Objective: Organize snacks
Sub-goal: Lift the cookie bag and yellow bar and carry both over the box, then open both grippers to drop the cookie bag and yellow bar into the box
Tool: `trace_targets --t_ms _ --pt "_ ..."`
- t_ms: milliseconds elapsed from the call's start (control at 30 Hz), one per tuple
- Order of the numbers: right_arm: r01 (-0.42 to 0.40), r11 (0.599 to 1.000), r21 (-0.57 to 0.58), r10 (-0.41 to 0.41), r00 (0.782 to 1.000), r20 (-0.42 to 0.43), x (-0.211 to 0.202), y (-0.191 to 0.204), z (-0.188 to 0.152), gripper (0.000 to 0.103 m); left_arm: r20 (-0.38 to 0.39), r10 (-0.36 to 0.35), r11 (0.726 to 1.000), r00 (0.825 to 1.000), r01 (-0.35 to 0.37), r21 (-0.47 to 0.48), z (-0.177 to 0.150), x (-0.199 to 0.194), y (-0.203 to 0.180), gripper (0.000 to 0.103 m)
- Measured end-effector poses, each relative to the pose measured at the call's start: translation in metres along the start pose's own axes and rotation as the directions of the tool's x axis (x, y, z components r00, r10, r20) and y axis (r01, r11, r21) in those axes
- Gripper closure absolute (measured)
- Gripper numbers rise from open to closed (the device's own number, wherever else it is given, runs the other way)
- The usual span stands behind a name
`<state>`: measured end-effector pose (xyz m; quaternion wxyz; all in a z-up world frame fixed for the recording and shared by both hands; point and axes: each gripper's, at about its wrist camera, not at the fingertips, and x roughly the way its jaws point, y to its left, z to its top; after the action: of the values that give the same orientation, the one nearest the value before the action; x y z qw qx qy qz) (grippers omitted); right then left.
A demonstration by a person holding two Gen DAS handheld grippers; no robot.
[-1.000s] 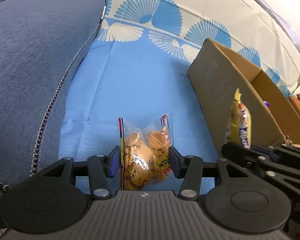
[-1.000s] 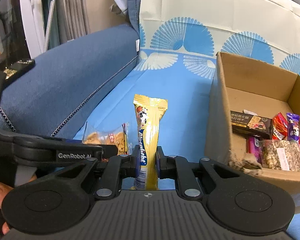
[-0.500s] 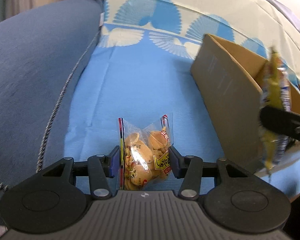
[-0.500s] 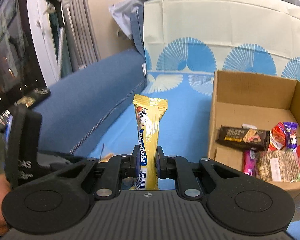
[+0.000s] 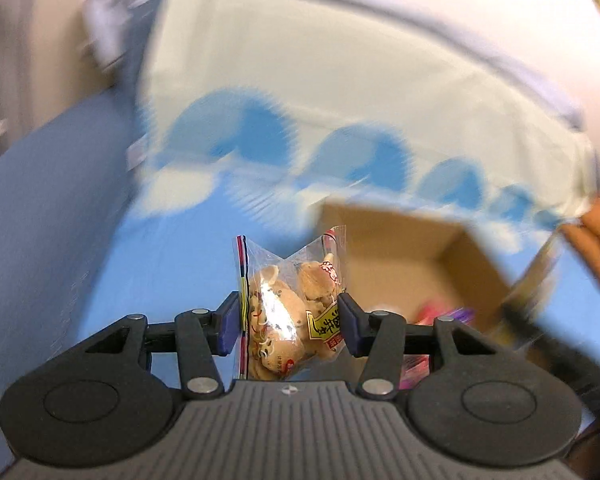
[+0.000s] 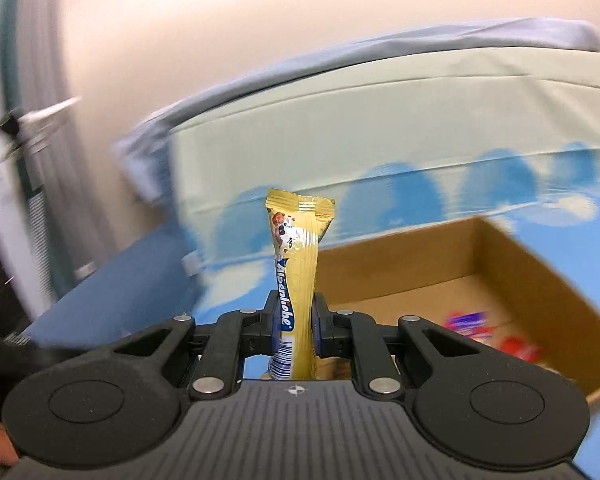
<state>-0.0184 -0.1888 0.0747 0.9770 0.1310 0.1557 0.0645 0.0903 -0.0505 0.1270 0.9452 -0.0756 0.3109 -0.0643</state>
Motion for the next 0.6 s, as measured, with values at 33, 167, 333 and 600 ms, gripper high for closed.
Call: trace_targets --t_ms 33,167,333,600 --pt "0.045 0.999 0.013 -0.045 0.999 0.006 0.000 -0.008 0.003 0.081 0.014 -0.046 0.999 0.999 0.046 0.014 0.007 -0.001 -0.015 0.040" --pt "0.173 0.983 0.059 -0.172 0.985 -0.017 0.005 -0.031 0.004 0.039 0.038 -0.145 0.988 0.989 0.143 0.062 0.018 -0.005 -0.060 0.022" --pt "0.222 0.973 0.065 -0.221 0.975 -0.030 0.002 -0.045 -0.001 0.023 0.017 -0.137 0.988 0.990 0.136 0.068 -0.004 -0.018 -0.066 0.019" --pt "0.257 0.965 0.050 -0.254 0.966 -0.058 -0.013 -0.059 -0.006 0.001 0.023 -0.046 0.998 0.999 0.045 0.032 -0.053 -0.059 -0.037 0.013"
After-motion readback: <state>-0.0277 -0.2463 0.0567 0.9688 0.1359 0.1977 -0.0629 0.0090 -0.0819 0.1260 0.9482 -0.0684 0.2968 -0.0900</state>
